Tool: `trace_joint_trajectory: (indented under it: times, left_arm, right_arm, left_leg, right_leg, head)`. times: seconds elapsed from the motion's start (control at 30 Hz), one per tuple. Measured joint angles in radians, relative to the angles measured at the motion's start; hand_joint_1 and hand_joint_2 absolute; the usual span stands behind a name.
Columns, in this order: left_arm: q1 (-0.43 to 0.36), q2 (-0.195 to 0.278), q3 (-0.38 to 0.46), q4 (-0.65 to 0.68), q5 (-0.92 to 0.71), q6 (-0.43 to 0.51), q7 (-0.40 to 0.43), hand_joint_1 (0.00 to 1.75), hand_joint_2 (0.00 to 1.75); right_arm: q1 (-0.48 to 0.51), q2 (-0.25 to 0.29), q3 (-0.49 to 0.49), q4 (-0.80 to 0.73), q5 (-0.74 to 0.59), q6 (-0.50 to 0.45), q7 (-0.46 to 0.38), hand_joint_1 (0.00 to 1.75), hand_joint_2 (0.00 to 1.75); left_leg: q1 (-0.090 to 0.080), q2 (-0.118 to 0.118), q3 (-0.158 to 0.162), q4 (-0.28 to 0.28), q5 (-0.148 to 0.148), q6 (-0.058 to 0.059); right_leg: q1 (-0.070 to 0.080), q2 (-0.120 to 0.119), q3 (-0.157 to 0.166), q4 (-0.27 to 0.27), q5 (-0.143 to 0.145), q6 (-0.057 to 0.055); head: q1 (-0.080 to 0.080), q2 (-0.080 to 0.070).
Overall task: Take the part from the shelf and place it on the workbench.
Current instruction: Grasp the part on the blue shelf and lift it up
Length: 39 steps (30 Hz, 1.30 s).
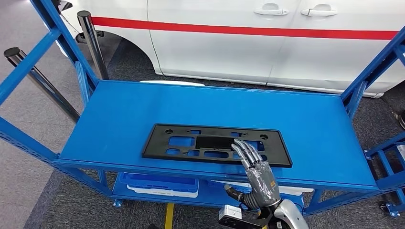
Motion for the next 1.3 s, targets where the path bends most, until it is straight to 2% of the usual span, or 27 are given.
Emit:
trace_joint_trajectory:
  times: [0.03,0.07,0.1,0.13,0.17,0.23,0.27,0.37,0.4,0.47,0.53,0.57,0.6,0.63,0.7,0.77,0.87,0.93,0.97,1.03,1.07,1.1,1.13,1.2,1.23,1.27,1.3]
  left_arm:
    - [-0.001,-0.001,0.000,0.000,0.000,0.000,0.001,0.00,0.00]
    - [-0.001,-0.001,-0.001,0.000,-0.001,0.000,0.001,0.00,0.00]
    - [-0.001,-0.001,-0.001,0.000,-0.001,0.000,0.002,0.00,0.00]
    - [-0.001,-0.002,-0.001,0.000,-0.001,0.000,0.002,0.00,0.00]
    - [-0.001,-0.002,-0.001,0.000,-0.001,0.000,0.002,0.00,0.00]
    - [-0.001,-0.004,-0.002,0.000,-0.001,0.000,0.002,0.00,0.00]
    - [-0.002,-0.004,-0.003,0.000,-0.001,0.000,0.002,0.00,0.00]
    - [-0.003,-0.004,-0.006,0.000,-0.003,-0.001,0.002,0.00,0.00]
    - [-0.003,-0.004,-0.007,0.000,-0.005,-0.002,0.003,0.00,0.00]
    - [-0.004,-0.004,-0.011,0.000,-0.011,-0.006,0.005,0.00,0.00]
    - [-0.004,-0.004,-0.017,0.000,-0.019,-0.013,0.010,0.00,0.00]
    - [-0.004,-0.004,-0.020,0.000,-0.022,-0.016,0.012,0.00,0.00]
    - [-0.004,-0.004,-0.022,0.000,-0.026,-0.018,0.014,0.00,0.00]
    - [-0.005,-0.004,-0.025,0.000,-0.030,-0.020,0.016,0.00,0.00]
    - [-0.008,-0.004,-0.031,0.000,-0.037,-0.024,0.022,0.00,0.00]
    - [-0.014,-0.004,-0.039,0.000,-0.045,-0.030,0.027,0.00,0.00]
    - [-0.019,-0.004,-0.050,0.000,-0.057,-0.035,0.036,0.00,0.00]
    - [-0.022,-0.005,-0.058,0.000,-0.064,-0.037,0.041,0.00,0.00]
    - [-0.024,-0.006,-0.062,0.000,-0.067,-0.039,0.043,0.00,0.00]
    - [-0.029,-0.007,-0.070,0.000,-0.072,-0.043,0.047,0.00,0.00]
    - [-0.029,-0.007,-0.073,0.000,-0.073,-0.046,0.048,0.00,0.00]
    - [-0.030,-0.007,-0.074,0.000,-0.074,-0.049,0.049,0.00,0.00]
    - [-0.030,-0.007,-0.076,0.000,-0.074,-0.050,0.049,0.00,0.00]
    - [-0.030,-0.009,-0.080,0.000,-0.075,-0.051,0.050,0.00,0.00]
    - [-0.031,-0.010,-0.082,0.000,-0.076,-0.051,0.050,0.00,0.00]
    - [-0.032,-0.010,-0.085,0.000,-0.077,-0.051,0.050,0.00,0.00]
    - [-0.032,-0.010,-0.088,0.000,-0.078,-0.051,0.051,0.00,0.00]
  right_arm:
    - [-0.002,-0.006,0.000,0.004,0.000,0.005,0.001,0.00,1.75]
    - [-0.004,-0.011,0.000,0.007,0.000,0.007,0.001,0.00,1.75]
    - [-0.005,-0.016,0.000,0.011,0.000,0.009,0.001,0.00,1.75]
    - [-0.007,-0.020,0.000,0.014,0.000,0.009,0.002,0.00,1.75]
    - [-0.009,-0.024,0.000,0.016,0.000,0.009,0.002,0.00,1.75]
    - [-0.016,-0.029,0.000,0.019,0.000,0.010,0.002,0.00,1.75]
    - [-0.018,-0.031,0.000,0.020,0.000,0.012,0.002,0.00,1.75]
    - [-0.023,-0.036,0.001,0.023,0.002,0.028,0.006,0.00,1.75]
    - [-0.028,-0.040,0.001,0.025,0.004,0.041,0.008,0.00,1.75]
    - [-0.047,-0.051,0.004,0.030,0.007,0.079,0.010,0.00,1.75]
    - [-0.076,-0.071,0.010,0.039,0.008,0.124,0.007,0.00,1.75]
    - [-0.092,-0.083,0.013,0.044,0.008,0.145,0.004,0.00,1.75]
    - [-0.109,-0.094,0.017,0.050,0.008,0.163,0.000,0.00,1.75]
    - [-0.128,-0.107,0.022,0.057,0.008,0.179,-0.005,0.00,1.75]
    - [-0.169,-0.129,0.032,0.068,0.011,0.200,-0.017,0.00,1.75]
    - [-0.210,-0.145,0.044,0.078,0.015,0.211,-0.029,0.00,1.75]
    - [-0.263,-0.156,0.069,0.091,0.020,0.219,-0.048,0.00,1.75]
    - [-0.298,-0.158,0.087,0.099,0.022,0.229,-0.059,0.00,1.75]
    - [-0.316,-0.158,0.097,0.103,0.022,0.238,-0.061,0.00,1.75]
    - [-0.351,-0.158,0.119,0.117,0.022,0.263,-0.062,0.00,1.75]
    - [-0.367,-0.158,0.131,0.125,0.022,0.275,-0.060,0.00,1.75]
    - [-0.381,-0.158,0.141,0.133,0.022,0.285,-0.059,0.00,1.75]
    - [-0.394,-0.158,0.151,0.140,0.022,0.292,-0.058,0.00,1.75]
    - [-0.423,-0.158,0.168,0.150,0.018,0.299,-0.055,0.00,1.75]
    - [-0.441,-0.158,0.179,0.155,0.013,0.303,-0.053,0.00,1.75]
    - [-0.460,-0.158,0.194,0.160,0.007,0.309,-0.049,0.00,1.75]
    - [-0.479,-0.158,0.210,0.166,0.001,0.316,-0.044,0.00,1.75]
  left_leg:
    - [-0.001,0.000,0.000,0.001,-0.001,0.001]
    - [-0.002,-0.001,0.000,0.002,-0.003,0.002]
    - [-0.002,-0.001,0.001,0.004,-0.005,0.002]
    - [-0.002,-0.002,0.002,0.007,-0.008,0.001]
    - [-0.002,-0.003,0.004,0.012,-0.012,-0.001]
    - [-0.005,-0.004,0.002,0.024,-0.021,-0.008]
    - [-0.007,-0.004,-0.001,0.029,-0.024,-0.012]
    - [-0.007,-0.005,-0.004,0.033,-0.028,-0.022]
    - [-0.006,-0.004,-0.008,0.043,-0.037,-0.027]
    - [-0.003,-0.003,-0.041,0.119,-0.086,-0.036]
    - [0.002,-0.003,-0.101,0.251,-0.145,-0.043]
    - [0.003,-0.003,-0.124,0.300,-0.158,-0.044]
    - [0.005,-0.003,-0.131,0.312,-0.150,-0.045]
    - [0.005,-0.003,-0.119,0.285,-0.125,-0.043]
    - [0.005,-0.002,-0.057,0.153,-0.055,-0.037]
    - [0.002,-0.003,-0.011,0.051,-0.024,-0.031]
    - [-0.001,-0.004,-0.004,0.026,-0.021,-0.021]
    - [0.002,-0.003,0.002,0.012,-0.013,-0.009]
    - [0.003,-0.002,0.004,0.007,-0.010,-0.004]
    - [0.000,-0.001,0.004,0.007,-0.009,0.001]
    - [-0.001,-0.001,0.003,0.008,-0.009,0.002]
    - [-0.002,-0.001,0.003,0.010,-0.010,0.002]
    - [-0.002,-0.002,0.003,0.013,-0.012,0.002]
    - [-0.002,-0.004,0.002,0.022,-0.019,-0.002]
    - [-0.004,-0.005,-0.001,0.030,-0.023,-0.005]
    - [-0.006,-0.005,-0.005,0.035,-0.026,-0.010]
    - [-0.008,-0.005,-0.009,0.038,-0.027,-0.014]
  right_leg:
    - [-0.001,0.000,-0.030,0.061,-0.023,0.003]
    - [-0.001,0.000,-0.050,0.099,-0.030,0.005]
    - [-0.002,0.000,-0.054,0.101,-0.017,0.006]
    - [-0.003,0.000,-0.038,0.064,0.015,0.007]
    - [-0.003,-0.001,-0.009,-0.001,0.053,0.006]
    - [-0.001,-0.001,0.043,-0.115,0.097,0.001]
    - [0.000,0.000,0.054,-0.141,0.101,-0.003]
    - [0.001,0.001,0.056,-0.150,0.101,-0.018]
    - [-0.001,0.000,0.058,-0.154,0.103,-0.024]
    - [-0.003,-0.002,0.060,-0.159,0.106,-0.034]
    - [-0.002,-0.003,0.059,-0.159,0.106,-0.037]
    - [-0.002,-0.004,0.059,-0.159,0.106,-0.037]
    - [-0.002,-0.004,0.059,-0.159,0.106,-0.037]
    - [-0.002,-0.004,0.061,-0.159,0.106,-0.037]
    - [-0.001,-0.004,0.063,-0.159,0.105,-0.035]
    - [0.001,-0.003,0.062,-0.158,0.106,-0.028]
    - [0.000,-0.002,0.057,-0.160,0.109,-0.011]
    - [-0.001,-0.003,0.047,-0.135,0.089,-0.003]
    - [-0.002,-0.003,0.030,-0.096,0.065,0.000]
    - [-0.003,-0.003,-0.028,0.028,0.005,0.003]
    - [-0.003,-0.004,-0.056,0.083,-0.012,0.004]
    - [-0.003,-0.004,-0.069,0.109,-0.010,0.005]
    - [-0.004,-0.004,-0.065,0.097,0.010,0.005]
    - [-0.005,-0.004,-0.012,-0.018,0.078,0.004]
    - [-0.005,-0.004,0.014,-0.079,0.100,0.002]
    - [-0.004,-0.003,0.031,-0.119,0.111,-0.001]
    - [-0.002,-0.002,0.036,-0.135,0.110,-0.004]
  head:
    - [0.000,0.000]
    - [0.000,0.000]
    - [0.000,0.000]
    - [0.000,0.000]
    - [0.000,0.000]
    - [0.000,0.000]
    - [-0.001,0.000]
    - [-0.002,0.000]
    - [-0.002,0.000]
    - [-0.002,0.000]
    - [-0.002,0.000]
    - [-0.002,0.000]
    - [-0.002,0.000]
    - [-0.002,0.000]
    - [-0.002,0.000]
    - [-0.002,0.000]
    - [-0.002,0.000]
    - [-0.001,0.000]
    - [-0.001,0.000]
    - [0.000,0.000]
    - [0.000,0.000]
    - [0.000,0.000]
    - [0.000,0.000]
    - [0.000,0.000]
    - [0.000,0.000]
    - [-0.001,0.000]
    - [-0.001,0.000]
